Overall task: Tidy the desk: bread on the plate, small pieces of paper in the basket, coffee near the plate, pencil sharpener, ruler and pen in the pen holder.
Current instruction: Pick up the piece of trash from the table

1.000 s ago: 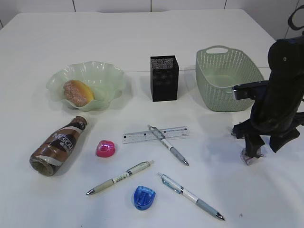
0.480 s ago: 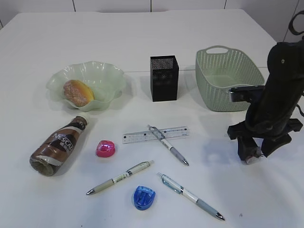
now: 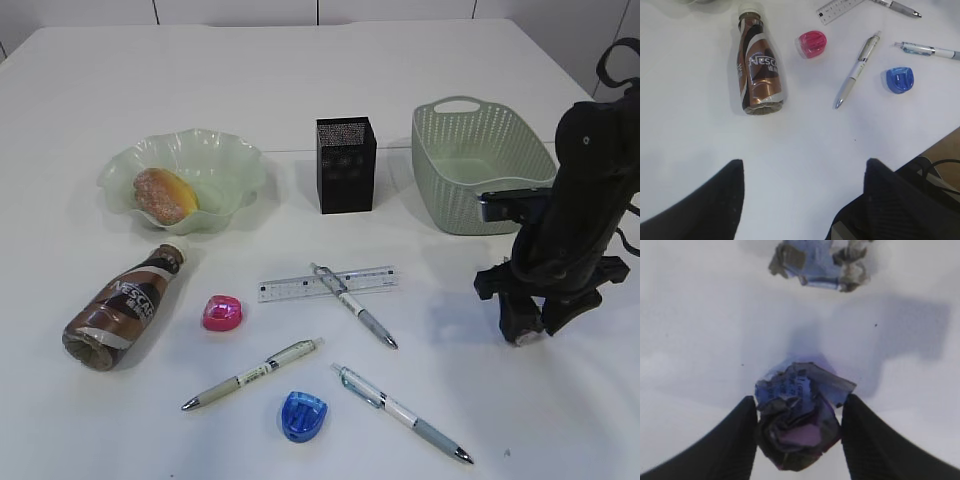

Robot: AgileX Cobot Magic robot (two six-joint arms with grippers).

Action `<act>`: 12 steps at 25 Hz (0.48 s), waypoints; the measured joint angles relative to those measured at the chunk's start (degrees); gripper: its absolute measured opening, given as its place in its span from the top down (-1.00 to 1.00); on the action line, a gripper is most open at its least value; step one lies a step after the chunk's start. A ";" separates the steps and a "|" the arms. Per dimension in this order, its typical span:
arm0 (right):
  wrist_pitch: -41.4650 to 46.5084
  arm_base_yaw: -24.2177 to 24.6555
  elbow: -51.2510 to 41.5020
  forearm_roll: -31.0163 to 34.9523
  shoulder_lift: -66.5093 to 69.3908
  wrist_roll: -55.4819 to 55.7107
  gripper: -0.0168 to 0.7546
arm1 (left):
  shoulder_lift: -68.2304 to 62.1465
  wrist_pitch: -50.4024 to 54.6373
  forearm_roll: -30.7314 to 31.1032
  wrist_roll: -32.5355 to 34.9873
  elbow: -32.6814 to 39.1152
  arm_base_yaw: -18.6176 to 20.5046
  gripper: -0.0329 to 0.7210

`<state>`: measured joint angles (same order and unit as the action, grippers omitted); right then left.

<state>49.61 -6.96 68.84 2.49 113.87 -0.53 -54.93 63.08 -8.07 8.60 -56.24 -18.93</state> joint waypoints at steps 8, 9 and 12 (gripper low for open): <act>-0.72 0.00 0.00 -0.53 0.00 0.00 0.64 | 0.00 0.00 0.04 0.00 0.00 0.00 -0.48; -0.72 0.00 0.00 -0.67 0.00 0.00 0.69 | 0.00 0.00 0.04 0.00 0.00 0.00 -0.48; 0.86 0.00 0.00 -0.89 -0.23 0.00 0.73 | 0.00 0.00 0.04 0.00 0.00 0.00 -0.48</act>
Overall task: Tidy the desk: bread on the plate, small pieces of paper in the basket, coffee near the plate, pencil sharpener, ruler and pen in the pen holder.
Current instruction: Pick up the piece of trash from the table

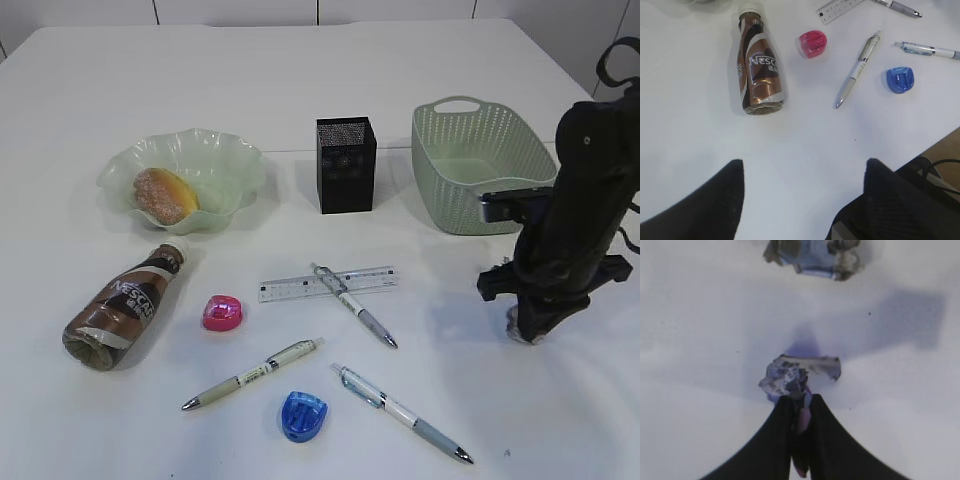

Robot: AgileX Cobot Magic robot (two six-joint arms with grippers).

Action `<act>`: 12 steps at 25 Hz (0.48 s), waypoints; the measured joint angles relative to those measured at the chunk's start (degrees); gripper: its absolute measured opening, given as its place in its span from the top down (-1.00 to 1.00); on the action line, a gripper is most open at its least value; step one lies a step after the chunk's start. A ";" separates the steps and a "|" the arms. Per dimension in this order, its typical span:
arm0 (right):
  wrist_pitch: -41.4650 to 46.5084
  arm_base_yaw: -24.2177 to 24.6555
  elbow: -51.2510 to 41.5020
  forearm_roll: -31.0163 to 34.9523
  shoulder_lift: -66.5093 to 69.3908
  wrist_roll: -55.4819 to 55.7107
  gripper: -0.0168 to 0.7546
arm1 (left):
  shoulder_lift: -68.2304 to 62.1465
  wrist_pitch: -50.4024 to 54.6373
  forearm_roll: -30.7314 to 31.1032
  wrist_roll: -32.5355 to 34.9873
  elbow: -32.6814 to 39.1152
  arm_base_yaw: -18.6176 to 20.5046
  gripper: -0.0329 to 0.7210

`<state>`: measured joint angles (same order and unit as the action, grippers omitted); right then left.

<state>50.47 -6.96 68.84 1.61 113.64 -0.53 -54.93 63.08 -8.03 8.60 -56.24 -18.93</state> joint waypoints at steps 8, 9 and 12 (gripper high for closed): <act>3.79 0.00 2.70 -0.57 -10.45 0.00 0.74 | 0.00 0.00 0.09 0.00 0.00 0.00 -0.48; 4.04 0.00 3.96 -0.69 -11.74 0.00 0.74 | 0.00 0.00 0.09 0.00 0.00 0.00 -0.48; 4.03 0.00 7.10 -0.81 -13.08 0.00 0.74 | 0.00 0.00 0.09 0.00 0.00 0.00 -0.48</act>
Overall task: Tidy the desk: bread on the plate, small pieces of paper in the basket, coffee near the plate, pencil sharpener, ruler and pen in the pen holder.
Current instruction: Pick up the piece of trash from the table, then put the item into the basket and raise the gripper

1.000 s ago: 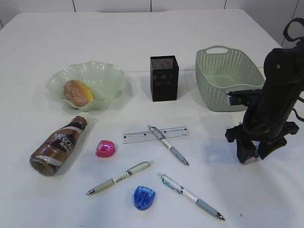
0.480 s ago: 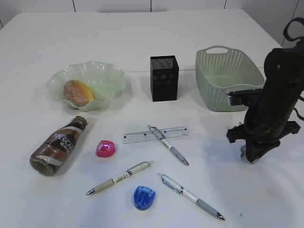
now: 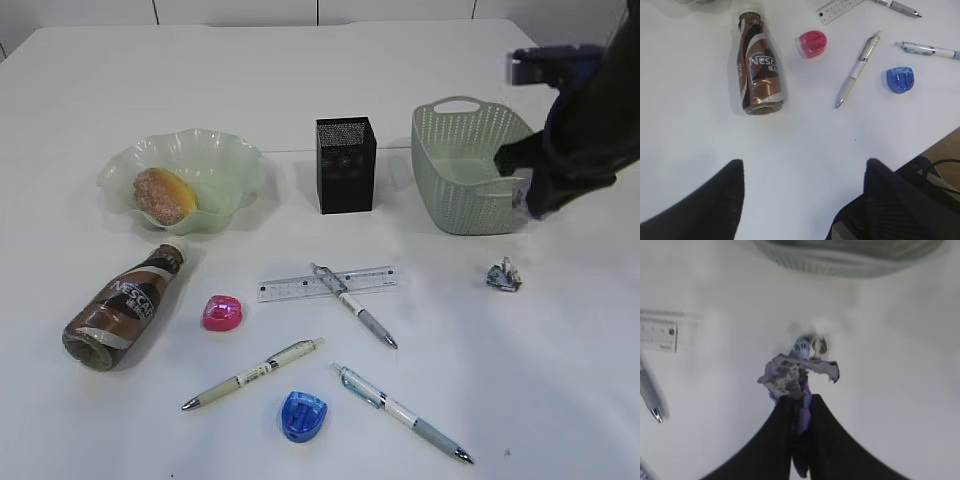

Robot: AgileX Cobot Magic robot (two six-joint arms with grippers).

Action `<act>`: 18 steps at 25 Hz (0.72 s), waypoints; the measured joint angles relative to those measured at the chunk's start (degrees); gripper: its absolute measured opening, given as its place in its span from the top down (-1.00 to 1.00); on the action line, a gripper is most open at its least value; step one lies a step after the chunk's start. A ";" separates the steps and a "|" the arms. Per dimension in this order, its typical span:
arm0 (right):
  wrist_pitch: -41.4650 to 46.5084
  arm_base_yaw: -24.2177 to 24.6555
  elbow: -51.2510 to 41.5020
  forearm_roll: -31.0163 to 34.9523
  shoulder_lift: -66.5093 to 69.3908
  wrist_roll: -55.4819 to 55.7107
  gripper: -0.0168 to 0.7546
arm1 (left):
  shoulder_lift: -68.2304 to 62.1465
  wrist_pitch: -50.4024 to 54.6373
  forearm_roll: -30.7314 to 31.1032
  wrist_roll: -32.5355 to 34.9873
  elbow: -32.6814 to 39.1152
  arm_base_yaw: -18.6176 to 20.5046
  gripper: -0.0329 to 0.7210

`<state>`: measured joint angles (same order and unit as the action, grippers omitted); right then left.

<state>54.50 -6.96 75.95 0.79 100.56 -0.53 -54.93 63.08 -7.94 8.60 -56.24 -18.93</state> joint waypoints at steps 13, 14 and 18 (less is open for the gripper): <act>-17.05 0.00 7.09 -4.35 0.65 0.00 0.75 | 0.00 0.00 0.00 0.00 0.00 0.00 -0.48; -18.01 0.00 7.09 -4.72 2.16 0.00 0.75 | 0.00 0.00 0.00 0.00 0.00 0.00 -0.48; -21.86 0.00 7.09 -6.81 5.67 0.00 0.75 | 0.00 0.00 0.00 0.00 0.00 0.00 -0.48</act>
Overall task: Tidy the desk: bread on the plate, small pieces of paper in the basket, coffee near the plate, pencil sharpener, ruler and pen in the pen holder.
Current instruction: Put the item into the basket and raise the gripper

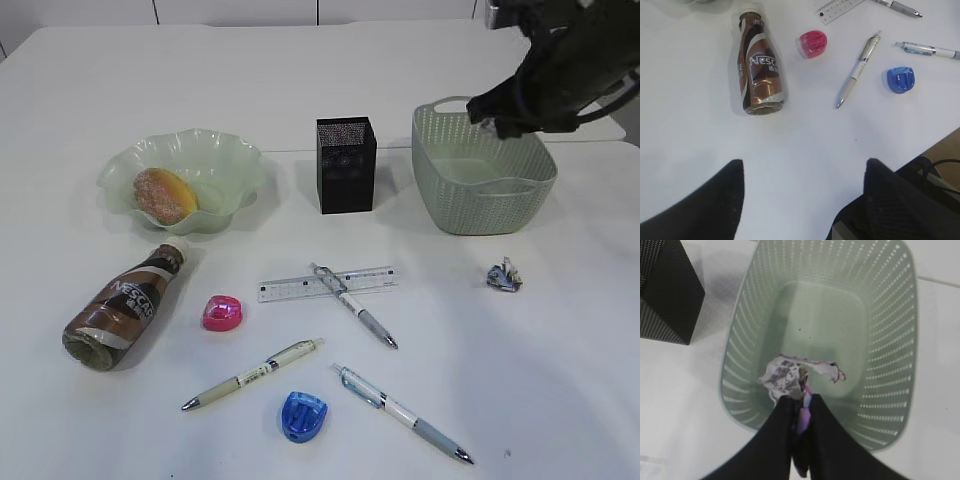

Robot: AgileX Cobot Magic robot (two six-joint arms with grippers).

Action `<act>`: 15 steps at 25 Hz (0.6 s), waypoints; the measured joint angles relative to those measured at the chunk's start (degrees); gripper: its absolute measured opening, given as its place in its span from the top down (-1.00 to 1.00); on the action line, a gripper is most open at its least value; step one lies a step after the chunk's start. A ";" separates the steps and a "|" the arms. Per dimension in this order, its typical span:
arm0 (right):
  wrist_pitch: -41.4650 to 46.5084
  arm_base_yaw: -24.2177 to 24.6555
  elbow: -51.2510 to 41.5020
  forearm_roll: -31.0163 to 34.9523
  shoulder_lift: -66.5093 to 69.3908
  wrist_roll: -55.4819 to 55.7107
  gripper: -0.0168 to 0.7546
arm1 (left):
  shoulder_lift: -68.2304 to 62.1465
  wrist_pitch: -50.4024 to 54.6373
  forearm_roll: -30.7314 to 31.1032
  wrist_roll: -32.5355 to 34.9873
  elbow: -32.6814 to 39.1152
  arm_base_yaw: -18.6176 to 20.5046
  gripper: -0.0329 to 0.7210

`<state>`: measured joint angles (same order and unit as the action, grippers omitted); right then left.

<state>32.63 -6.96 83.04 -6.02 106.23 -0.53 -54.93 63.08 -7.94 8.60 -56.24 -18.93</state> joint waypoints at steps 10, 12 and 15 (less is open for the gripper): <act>-6.58 0.00 0.00 -3.97 4.21 0.00 0.75 | 0.00 0.00 0.41 0.00 0.00 0.00 -0.48; -7.97 0.00 0.00 -4.22 4.56 0.00 0.75 | 0.00 0.00 0.41 0.00 0.00 0.00 -0.48; -8.49 0.00 0.00 -4.31 4.67 0.53 0.75 | 0.00 0.00 0.41 0.00 0.00 0.00 -0.48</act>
<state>24.14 -6.96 83.04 -10.33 110.90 0.00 -54.93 63.08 -7.53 8.60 -56.24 -18.93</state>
